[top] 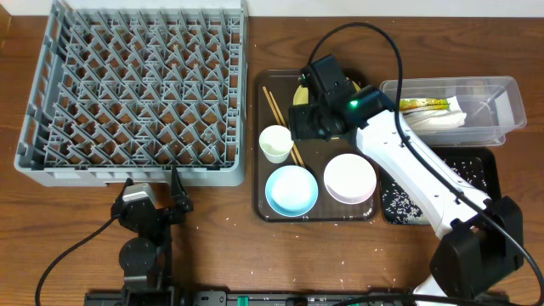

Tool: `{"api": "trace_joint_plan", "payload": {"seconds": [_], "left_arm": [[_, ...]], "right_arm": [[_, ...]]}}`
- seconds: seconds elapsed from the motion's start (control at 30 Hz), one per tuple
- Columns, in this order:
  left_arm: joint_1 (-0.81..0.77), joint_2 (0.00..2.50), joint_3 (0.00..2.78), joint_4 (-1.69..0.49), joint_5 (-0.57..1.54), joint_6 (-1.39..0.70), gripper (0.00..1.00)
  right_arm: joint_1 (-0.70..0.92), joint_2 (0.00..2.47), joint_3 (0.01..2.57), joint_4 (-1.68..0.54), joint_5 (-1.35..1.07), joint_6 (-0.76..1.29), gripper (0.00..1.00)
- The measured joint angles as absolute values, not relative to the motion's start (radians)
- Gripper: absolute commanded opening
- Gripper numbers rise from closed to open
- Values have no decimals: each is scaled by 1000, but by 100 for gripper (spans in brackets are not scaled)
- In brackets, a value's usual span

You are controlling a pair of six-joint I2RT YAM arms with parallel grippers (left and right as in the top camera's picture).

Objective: Sort waste into correct bins and load items into the dishwasher
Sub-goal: 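Reach the right gripper to the white paper cup and grasp it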

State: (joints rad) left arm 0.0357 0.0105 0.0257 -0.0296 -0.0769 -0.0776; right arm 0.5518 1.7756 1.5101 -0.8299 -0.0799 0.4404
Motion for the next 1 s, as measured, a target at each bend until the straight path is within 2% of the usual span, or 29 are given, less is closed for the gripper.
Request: {"api": "trace_joint_plan", "payload": {"seconds": [0.43, 0.83, 1.0], "left_arm": [[36, 10, 26, -30, -77, -78, 92], [36, 10, 26, -30, -77, -78, 92], [36, 10, 26, -30, -77, -78, 92]], "right_arm": [[552, 1776, 1521, -773, -116, 464, 65], [552, 1777, 1687, -797, -120, 467, 65], [552, 1804, 1723, -799, -120, 468, 62]]}}
